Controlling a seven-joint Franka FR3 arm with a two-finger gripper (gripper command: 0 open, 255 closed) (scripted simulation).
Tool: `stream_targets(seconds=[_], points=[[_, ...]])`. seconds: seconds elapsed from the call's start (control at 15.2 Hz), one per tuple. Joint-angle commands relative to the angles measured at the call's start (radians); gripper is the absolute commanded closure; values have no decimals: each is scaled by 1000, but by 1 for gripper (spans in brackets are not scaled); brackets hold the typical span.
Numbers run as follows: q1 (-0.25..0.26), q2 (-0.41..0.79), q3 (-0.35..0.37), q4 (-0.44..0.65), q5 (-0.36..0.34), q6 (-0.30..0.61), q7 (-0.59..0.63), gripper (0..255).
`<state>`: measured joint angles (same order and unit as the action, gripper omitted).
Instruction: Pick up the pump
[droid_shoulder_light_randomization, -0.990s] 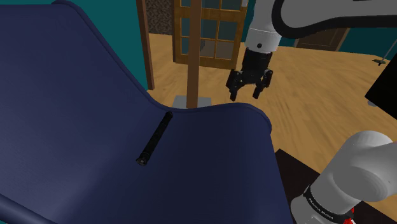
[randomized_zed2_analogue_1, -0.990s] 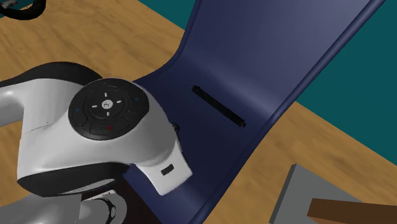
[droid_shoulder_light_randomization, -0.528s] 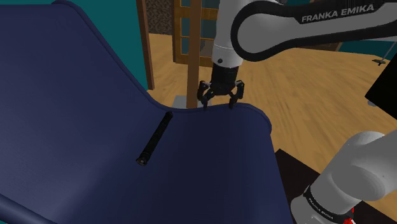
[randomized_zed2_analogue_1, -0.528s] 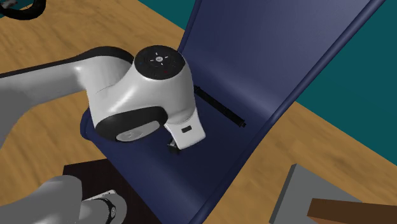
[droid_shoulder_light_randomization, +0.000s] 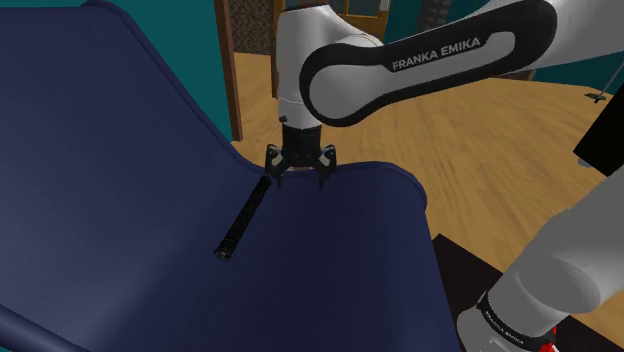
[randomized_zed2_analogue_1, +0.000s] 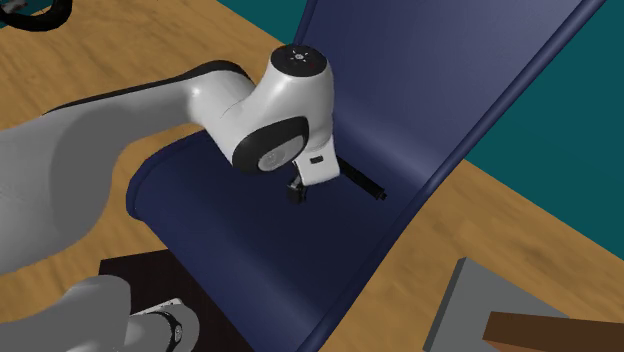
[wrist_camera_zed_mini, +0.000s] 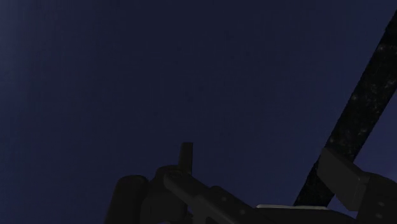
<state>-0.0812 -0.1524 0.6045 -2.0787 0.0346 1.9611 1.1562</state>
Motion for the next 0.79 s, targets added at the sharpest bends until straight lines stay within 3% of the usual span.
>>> stream_targets(seconds=[0.0, 0.2, 0.46, 0.59, 0.73], points=[[-2, 107, 41, 74, -71, 8, 115, 0], [25, 265, 66, 188, -188, -1, 269, 0], [108, 473, 47, 369, -328, -44, 440, 0], [162, 572, 22, 474, -382, -76, 505, 0], [165, 577, 17, 468, -384, -65, 508, 0]])
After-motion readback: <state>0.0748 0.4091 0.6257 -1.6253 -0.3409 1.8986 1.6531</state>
